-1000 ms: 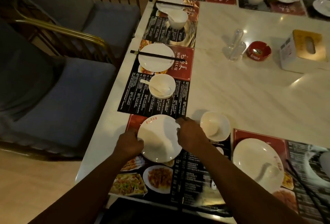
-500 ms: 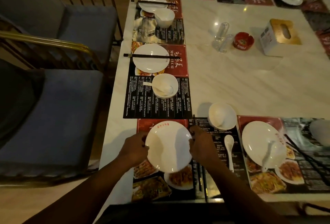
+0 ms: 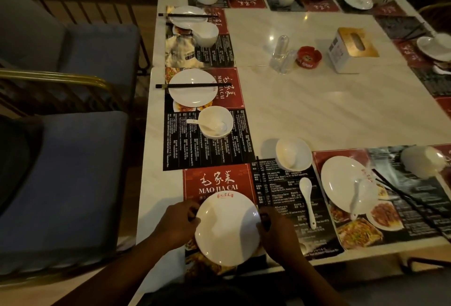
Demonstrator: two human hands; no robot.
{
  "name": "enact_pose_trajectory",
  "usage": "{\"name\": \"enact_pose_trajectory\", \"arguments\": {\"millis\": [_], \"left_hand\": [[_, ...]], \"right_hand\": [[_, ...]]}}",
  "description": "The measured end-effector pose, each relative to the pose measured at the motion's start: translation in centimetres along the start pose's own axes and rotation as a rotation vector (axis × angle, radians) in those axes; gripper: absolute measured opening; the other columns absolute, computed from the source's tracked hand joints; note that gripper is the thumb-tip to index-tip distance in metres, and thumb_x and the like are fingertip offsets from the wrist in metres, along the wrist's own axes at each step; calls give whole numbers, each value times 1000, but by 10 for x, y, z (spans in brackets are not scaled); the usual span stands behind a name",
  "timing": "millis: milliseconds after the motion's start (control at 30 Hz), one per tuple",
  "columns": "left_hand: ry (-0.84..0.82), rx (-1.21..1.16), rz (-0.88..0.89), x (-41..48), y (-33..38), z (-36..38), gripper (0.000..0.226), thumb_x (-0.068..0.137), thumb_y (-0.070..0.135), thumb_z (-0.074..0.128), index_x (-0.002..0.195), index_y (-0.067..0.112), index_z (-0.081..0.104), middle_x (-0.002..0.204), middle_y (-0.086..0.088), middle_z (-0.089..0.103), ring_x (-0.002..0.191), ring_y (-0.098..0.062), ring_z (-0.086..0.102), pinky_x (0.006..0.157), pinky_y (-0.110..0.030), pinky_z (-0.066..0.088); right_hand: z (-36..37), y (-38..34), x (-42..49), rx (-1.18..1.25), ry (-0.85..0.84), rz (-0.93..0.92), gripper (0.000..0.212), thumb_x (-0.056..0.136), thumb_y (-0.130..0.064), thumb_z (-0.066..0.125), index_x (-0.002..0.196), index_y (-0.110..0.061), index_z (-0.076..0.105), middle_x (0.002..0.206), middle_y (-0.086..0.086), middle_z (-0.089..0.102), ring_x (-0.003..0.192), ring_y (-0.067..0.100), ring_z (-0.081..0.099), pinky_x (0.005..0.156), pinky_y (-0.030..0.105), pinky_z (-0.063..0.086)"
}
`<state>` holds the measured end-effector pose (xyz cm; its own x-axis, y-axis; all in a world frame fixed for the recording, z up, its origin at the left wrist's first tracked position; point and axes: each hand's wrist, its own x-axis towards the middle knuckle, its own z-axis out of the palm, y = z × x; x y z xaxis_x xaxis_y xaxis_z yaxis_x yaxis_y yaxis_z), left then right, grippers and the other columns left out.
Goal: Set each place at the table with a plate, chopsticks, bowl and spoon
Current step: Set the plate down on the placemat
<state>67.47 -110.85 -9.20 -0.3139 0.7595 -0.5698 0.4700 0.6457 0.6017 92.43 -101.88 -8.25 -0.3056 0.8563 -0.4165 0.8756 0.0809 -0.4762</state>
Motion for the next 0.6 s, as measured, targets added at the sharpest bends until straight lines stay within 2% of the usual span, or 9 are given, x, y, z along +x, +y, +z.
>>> {"name": "enact_pose_trajectory", "arguments": {"millis": [100, 200, 433, 600], "left_hand": [[16, 16, -4, 1, 1, -1, 19, 91, 22, 69, 104, 34, 63, 96, 16, 64, 88, -4, 62, 79, -20, 48], [27, 45, -26, 1, 1, -1, 16, 91, 25, 69, 106, 28, 65, 97, 13, 65, 88, -5, 62, 78, -19, 47], [42, 65, -40, 0, -3, 3, 16, 90, 27, 71, 106, 26, 66, 101, 9, 69, 87, -6, 63, 81, -21, 51], [52, 61, -40, 1, -3, 5, 17, 90, 27, 71, 107, 27, 66, 103, 8, 70, 88, -7, 64, 82, -22, 51]], "right_hand": [[-2, -2, 2, 3, -7, -7, 24, 96, -20, 62, 119, -20, 62, 93, -13, 60, 87, 3, 56, 61, 3, 34], [-4, -1, 5, 14, -23, -23, 27, 91, -15, 66, 117, -22, 64, 99, -5, 69, 90, 10, 64, 69, 10, 41], [-7, -5, 8, -14, -56, -30, 33, 92, -15, 65, 125, -19, 62, 112, 1, 70, 103, 17, 65, 84, 21, 49], [-8, -5, 7, -25, -66, -37, 31, 92, -15, 65, 122, -21, 62, 111, -1, 69, 99, 14, 64, 81, 19, 49]]}}
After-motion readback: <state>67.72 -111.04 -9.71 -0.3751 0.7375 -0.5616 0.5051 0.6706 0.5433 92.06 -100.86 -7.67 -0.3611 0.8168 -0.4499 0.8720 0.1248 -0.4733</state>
